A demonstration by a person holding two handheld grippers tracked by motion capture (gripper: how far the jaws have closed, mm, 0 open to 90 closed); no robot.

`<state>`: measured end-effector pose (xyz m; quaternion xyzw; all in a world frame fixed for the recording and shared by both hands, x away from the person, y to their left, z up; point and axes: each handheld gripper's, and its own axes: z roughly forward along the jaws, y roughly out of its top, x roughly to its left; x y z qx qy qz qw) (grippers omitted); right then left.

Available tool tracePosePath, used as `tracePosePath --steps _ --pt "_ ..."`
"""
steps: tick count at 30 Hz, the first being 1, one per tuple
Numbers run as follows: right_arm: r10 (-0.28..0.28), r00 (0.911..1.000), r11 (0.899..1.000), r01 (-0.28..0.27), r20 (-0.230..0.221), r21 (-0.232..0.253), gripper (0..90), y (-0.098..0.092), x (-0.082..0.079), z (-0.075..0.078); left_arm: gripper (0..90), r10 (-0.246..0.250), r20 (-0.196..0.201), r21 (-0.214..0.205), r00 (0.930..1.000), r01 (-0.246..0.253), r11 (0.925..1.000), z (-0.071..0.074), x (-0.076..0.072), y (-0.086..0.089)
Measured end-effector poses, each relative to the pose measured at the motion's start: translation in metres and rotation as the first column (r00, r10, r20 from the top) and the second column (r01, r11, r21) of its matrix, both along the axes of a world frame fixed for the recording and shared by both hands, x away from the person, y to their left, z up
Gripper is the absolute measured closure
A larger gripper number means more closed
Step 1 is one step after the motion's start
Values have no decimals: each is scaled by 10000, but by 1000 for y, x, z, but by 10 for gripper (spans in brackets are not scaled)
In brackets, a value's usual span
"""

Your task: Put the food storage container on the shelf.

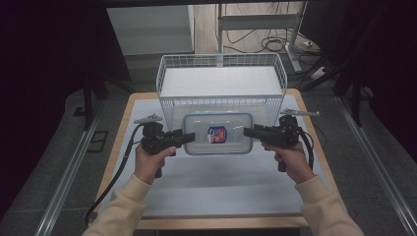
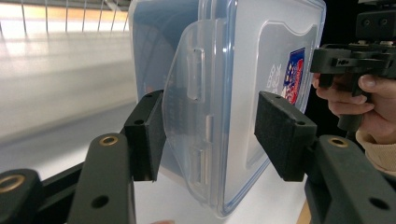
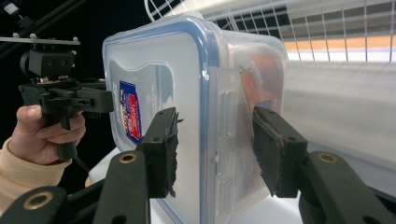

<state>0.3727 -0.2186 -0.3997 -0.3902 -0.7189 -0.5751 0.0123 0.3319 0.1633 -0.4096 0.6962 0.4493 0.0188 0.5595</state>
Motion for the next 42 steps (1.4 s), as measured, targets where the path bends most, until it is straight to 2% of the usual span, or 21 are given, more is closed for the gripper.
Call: tracePosePath --steps 3,8,9,10,13,15,16,17,18,20,22,27,35,36,37,39,42 --pt "-58 9998 10000 57 204 61 516 -1 2 14 444 -29 133 -8 9999 29 10000 14 4 -1" --pt "-114 9998 9998 112 157 147 516 -2 5 25 444 30 180 1 9998 -30 10000 28 9 -2" --pt "-143 9997 9998 140 218 153 517 -1 7 32 443 24 203 -56 9998 -23 10000 35 13 -1" --pt "-143 9997 9998 140 218 153 517 -1 7 32 442 24 203 -56 9998 -23 10000 35 13 -1" --pt "-186 9990 9997 179 416 163 517 -1 12 50 443 -46 332 -58 9994 48 10000 52 19 0" --pt "-190 9989 9997 183 428 172 516 0 13 54 444 -35 379 -56 9993 37 10000 57 22 1" --pt "-208 9985 9996 198 512 191 517 1 17 62 444 -16 441 -88 9990 19 10000 65 25 2" --pt "-208 9985 9996 198 512 191 517 1 17 62 443 -16 441 -88 9990 19 10000 65 25 2" --pt "-257 9981 9996 248 564 165 516 1 21 71 443 8 559 -109 9984 -2 9999 73 30 2" --pt "-276 9977 9994 263 620 214 516 2 23 75 443 -5 631 -99 9980 11 10000 78 32 2" --pt "-331 9965 9992 313 766 247 516 3 28 88 443 -63 749 -90 9972 70 9999 89 40 3" --pt "-397 9962 9991 384 781 186 515 3 40 101 443 -150 710 -40 9974 153 9999 100 54 4" --pt "-534 9963 9985 525 677 148 515 4 58 113 444 -271 515 -101 9983 276 9996 110 77 6" --pt "-612 9957 9980 598 699 211 515 5 66 116 444 -203 466 -173 9987 211 9996 112 84 5" --pt "-612 9957 9980 598 699 211 515 5 66 116 443 -203 466 -173 9987 211 9996 112 84 5" --pt "-789 9943 9959 753 722 506 515 3 76 119 444 -175 484 -155 9987 183 9997 115 89 4" --pt "-854 9940 9945 808 689 672 515 2 86 120 445 -165 389 -149 9991 171 9997 116 97 3"
